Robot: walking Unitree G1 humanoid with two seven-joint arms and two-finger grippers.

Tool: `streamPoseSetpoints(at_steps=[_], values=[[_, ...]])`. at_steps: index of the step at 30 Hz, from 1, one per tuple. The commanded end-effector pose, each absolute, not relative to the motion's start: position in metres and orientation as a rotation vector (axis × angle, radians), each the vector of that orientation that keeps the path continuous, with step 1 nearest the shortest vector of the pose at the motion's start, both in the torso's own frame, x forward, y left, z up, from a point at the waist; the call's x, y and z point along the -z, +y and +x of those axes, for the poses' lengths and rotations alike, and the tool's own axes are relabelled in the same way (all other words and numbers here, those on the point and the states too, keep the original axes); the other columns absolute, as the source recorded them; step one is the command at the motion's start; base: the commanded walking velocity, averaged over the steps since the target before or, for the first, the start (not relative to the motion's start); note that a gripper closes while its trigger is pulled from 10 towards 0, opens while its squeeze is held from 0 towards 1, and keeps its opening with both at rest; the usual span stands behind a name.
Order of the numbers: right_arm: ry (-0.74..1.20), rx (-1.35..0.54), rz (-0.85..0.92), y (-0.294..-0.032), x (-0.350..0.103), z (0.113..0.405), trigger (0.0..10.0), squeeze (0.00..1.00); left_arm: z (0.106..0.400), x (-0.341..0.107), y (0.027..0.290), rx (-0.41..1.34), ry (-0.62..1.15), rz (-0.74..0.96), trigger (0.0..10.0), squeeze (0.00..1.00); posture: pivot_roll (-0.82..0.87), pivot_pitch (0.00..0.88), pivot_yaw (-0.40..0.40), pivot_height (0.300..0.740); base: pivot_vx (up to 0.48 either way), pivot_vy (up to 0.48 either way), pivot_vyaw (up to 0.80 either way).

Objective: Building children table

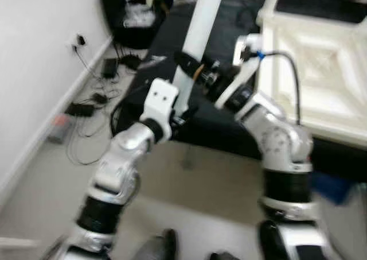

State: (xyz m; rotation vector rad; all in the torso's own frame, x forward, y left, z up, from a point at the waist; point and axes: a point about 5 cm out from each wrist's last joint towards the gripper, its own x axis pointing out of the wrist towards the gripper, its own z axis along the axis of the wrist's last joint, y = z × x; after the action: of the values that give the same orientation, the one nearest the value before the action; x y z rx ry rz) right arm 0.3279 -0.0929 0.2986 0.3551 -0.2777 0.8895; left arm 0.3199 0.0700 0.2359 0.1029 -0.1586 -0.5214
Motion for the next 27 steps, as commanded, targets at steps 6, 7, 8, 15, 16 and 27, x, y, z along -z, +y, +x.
streamPoseSetpoints(at_steps=[6, 7, 8, 15, 16, 27], values=[[-0.209, -0.855, 0.362, -0.088, -0.292, 0.331, 10.0, 0.0, 0.317, -0.23, 0.073, 0.517, -0.143, 0.164, 10.0, 0.0, 0.12, 0.221, 0.0, 0.74, 0.0, 0.0, 0.0], [-0.209, -0.855, 0.362, -0.088, -0.292, 0.331, 10.0, 0.0, 0.317, -0.23, 0.073, 0.517, -0.143, 0.164, 10.0, 0.0, 0.12, 0.221, 0.0, 0.74, 0.0, 0.0, 0.0], [-0.205, -0.844, 0.357, -0.088, -0.291, 0.331, 10.0, 0.0, 0.316, -0.229, 0.075, 0.514, -0.142, 0.177, 10.0, 0.0, 0.12, 0.221, 0.0, 0.74, 0.0, 0.0, 0.0], [-0.225, -0.781, 0.358, -0.095, -0.291, 0.335, 10.0, 0.0, 0.311, -0.221, 0.078, 0.522, -0.125, 0.197, 10.0, 0.0, 0.13, 0.231, 0.004, 0.74, 0.0, 0.0, 0.0], [-0.225, -0.781, 0.358, -0.095, -0.291, 0.335, 10.0, 0.0, 0.311, -0.221, 0.078, 0.522, -0.125, 0.197, 10.0, 0.0, 0.13, 0.231, 0.004, 0.74, 0.0, 0.0, 0.0], [-0.198, -0.792, 0.347, -0.091, -0.291, 0.34, 10.0, 0.61, 0.308, -0.221, 0.082, 0.525, -0.136, 0.24, 10.0, 0.0, 0.13, 0.232, 0.005, 0.74, 0.0, 0.0, 0.0]])
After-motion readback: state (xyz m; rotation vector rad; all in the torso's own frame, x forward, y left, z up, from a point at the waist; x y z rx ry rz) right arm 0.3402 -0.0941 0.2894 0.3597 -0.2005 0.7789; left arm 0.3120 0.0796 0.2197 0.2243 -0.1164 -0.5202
